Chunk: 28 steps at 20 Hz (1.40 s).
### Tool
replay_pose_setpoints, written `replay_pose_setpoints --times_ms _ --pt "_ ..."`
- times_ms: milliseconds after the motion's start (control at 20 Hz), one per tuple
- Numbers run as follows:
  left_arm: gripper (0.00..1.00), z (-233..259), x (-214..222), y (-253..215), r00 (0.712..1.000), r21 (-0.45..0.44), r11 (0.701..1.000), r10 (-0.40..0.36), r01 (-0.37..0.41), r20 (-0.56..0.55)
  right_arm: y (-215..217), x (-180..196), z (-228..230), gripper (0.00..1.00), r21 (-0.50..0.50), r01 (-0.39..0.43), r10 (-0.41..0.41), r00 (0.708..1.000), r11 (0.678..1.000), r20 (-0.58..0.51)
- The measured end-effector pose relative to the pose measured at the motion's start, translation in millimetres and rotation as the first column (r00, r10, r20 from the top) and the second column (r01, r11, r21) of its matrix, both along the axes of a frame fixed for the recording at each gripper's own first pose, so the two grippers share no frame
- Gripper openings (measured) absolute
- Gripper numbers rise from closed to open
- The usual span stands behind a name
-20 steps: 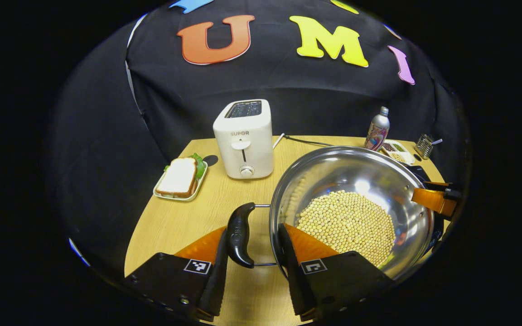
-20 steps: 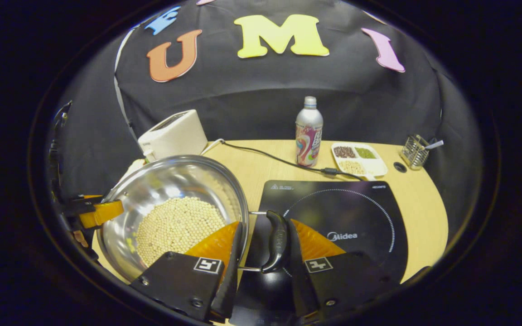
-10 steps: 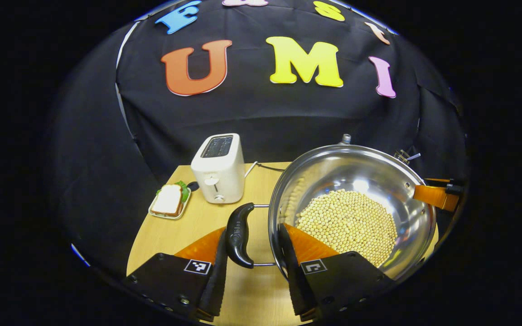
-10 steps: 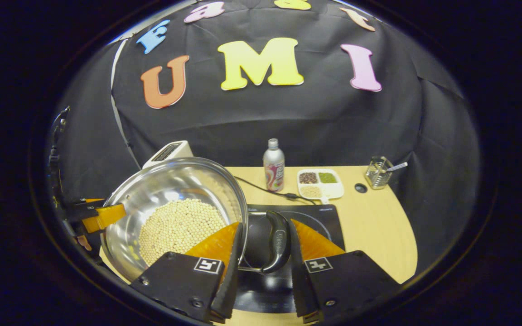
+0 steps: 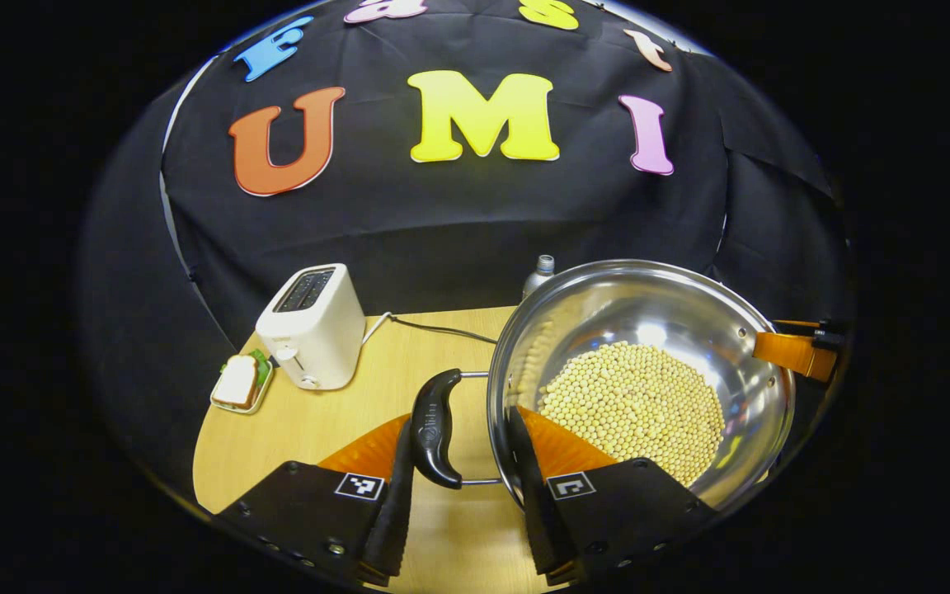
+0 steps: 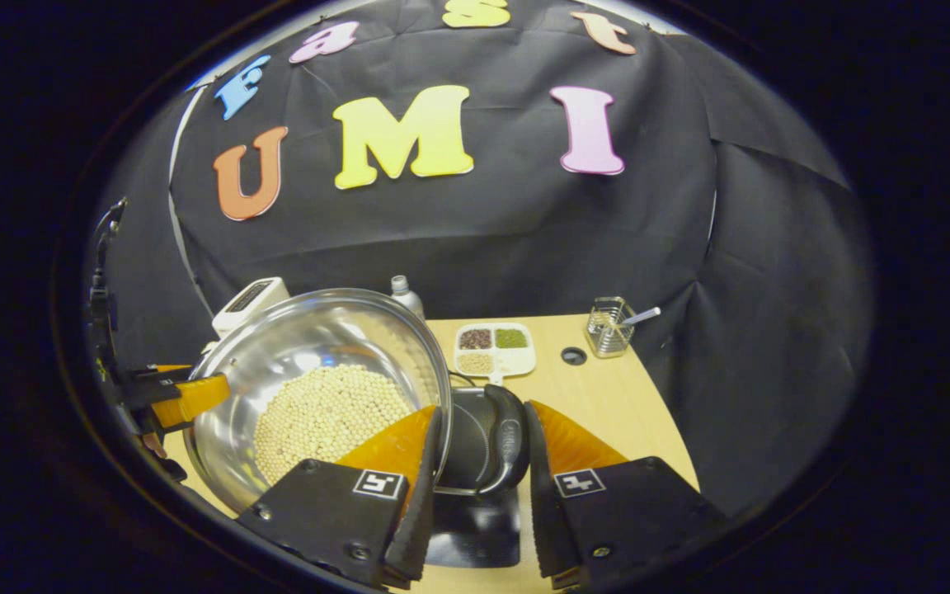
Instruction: First push the handle of the pot to place it horizontally, then grasp the pot with both hands and set it on the induction cooktop.
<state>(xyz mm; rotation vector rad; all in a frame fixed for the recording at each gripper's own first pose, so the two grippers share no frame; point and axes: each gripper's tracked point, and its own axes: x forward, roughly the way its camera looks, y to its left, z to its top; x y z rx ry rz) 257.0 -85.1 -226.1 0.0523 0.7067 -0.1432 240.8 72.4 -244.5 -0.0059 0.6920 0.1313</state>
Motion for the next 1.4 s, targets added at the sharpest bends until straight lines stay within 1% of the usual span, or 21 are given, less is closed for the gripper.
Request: replay_pose_setpoints --times_ms 50,100,150,200,300,350,400,450,650,750,800,900,950,1000,1050,1100,1200,1250,1300,1350,1400 --pt "0.57 -5.3 0.8 -6.5 1.000 -0.002 1.000 0.000 0.000 -0.011 -7.1 2.6 -4.1 0.52 -0.002 0.000 0.000 1.000 1.000 -0.002" --pt "0.57 -12.3 1.2 -11.3 1.000 -0.004 1.000 0.002 -0.002 -0.024 -11.1 5.6 -9.4 0.50 -0.001 -0.001 0.001 1.000 1.000 -0.006" --pt "0.57 -17.2 3.1 -15.8 0.999 -0.005 1.000 0.004 -0.005 -0.032 -15.1 9.1 -15.8 0.52 0.001 -0.001 0.001 1.000 1.000 -0.012" --pt "0.57 -23.1 4.7 -18.9 0.999 -0.002 1.000 0.009 -0.009 -0.041 -19.9 12.9 -22.6 0.51 0.004 -0.003 0.003 1.000 1.000 -0.017" --pt "0.63 -31.6 8.5 -24.7 0.999 0.007 1.000 0.012 -0.012 -0.047 -24.1 17.5 -35.9 0.50 0.011 -0.006 0.007 1.000 1.000 -0.029" --pt "0.57 -36.7 9.2 -27.0 0.998 0.013 1.000 0.011 -0.010 -0.054 -25.9 19.5 -41.5 0.52 0.014 -0.008 0.009 0.999 1.000 -0.036" --pt "0.57 -41.5 10.3 -29.4 0.998 0.018 1.000 0.011 -0.010 -0.057 -28.5 22.6 -47.3 0.53 0.019 -0.008 0.009 0.999 1.000 -0.043" --pt "0.57 -46.1 13.3 -30.9 0.998 0.022 1.000 0.014 -0.012 -0.060 -28.6 25.2 -52.8 0.50 0.024 -0.009 0.010 0.999 1.000 -0.048" --pt "0.57 -66.6 17.7 -29.8 0.996 0.036 0.999 0.037 -0.034 -0.082 -26.5 38.9 -78.2 0.50 0.044 -0.036 0.038 0.997 0.998 -0.063" --pt "0.57 -75.6 18.5 -28.2 0.996 0.051 0.998 0.046 -0.042 -0.083 -24.7 43.1 -90.6 0.53 0.059 -0.047 0.051 0.996 0.997 -0.067" --pt "0.57 -78.0 18.0 -28.6 0.996 0.056 0.997 0.047 -0.043 -0.078 -25.6 45.0 -95.7 0.51 0.062 -0.056 0.060 0.996 0.997 -0.065" --pt "0.57 -85.5 18.2 -30.1 0.996 0.047 0.997 0.058 -0.055 -0.067 -26.3 48.9 -103.5 0.50 0.070 -0.066 0.070 0.996 0.995 -0.061" --pt "0.57 -89.6 17.3 -32.4 0.996 0.040 0.998 0.061 -0.058 -0.066 -27.6 50.5 -106.9 0.52 0.076 -0.065 0.070 0.996 0.995 -0.060" --pt "0.66 -94.8 17.4 -33.6 0.996 0.037 0.998 0.062 -0.060 -0.068 -29.1 51.5 -113.2 0.53 0.078 -0.068 0.073 0.995 0.995 -0.065" --pt "0.66 -99.3 17.9 -35.7 0.995 0.034 0.998 0.064 -0.062 -0.071 -31.6 52.8 -118.5 0.52 0.082 -0.067 0.073 0.995 0.994 -0.070" --pt "0.57 -103.6 18.8 -36.1 0.995 0.033 0.997 0.065 -0.063 -0.073 -32.6 53.5 -124.0 0.50 0.091 -0.064 0.071 0.995 0.994 -0.074" --pt "0.57 -111.7 18.7 -35.9 0.995 0.025 0.997 0.073 -0.071 -0.070 -32.7 54.9 -135.4 0.50 0.117 -0.066 0.075 0.994 0.991 -0.077" --pt "0.57 -115.4 20.5 -37.2 0.993 -0.010 0.996 0.086 -0.087 -0.079 -31.4 63.5 -132.3 0.51 0.146 -0.071 0.076 0.997 0.987 -0.031" --pt "0.57 -114.0 21.4 -38.4 0.994 -0.041 0.995 0.093 -0.095 -0.061 -32.5 61.0 -134.3 0.54 0.149 -0.081 0.086 0.996 0.986 -0.023" --pt "0.57 -113.8 22.8 -38.6 0.994 -0.052 0.994 0.094 -0.097 -0.053 -33.5 60.3 -132.4 0.54 0.161 -0.084 0.086 0.996 0.983 -0.003" --pt "0.58 -112.7 21.4 -37.2 0.994 -0.051 0.994 0.095 -0.097 -0.049 -33.1 60.7 -133.5 0.58 0.168 -0.087 0.087 0.996 0.982 0.008"
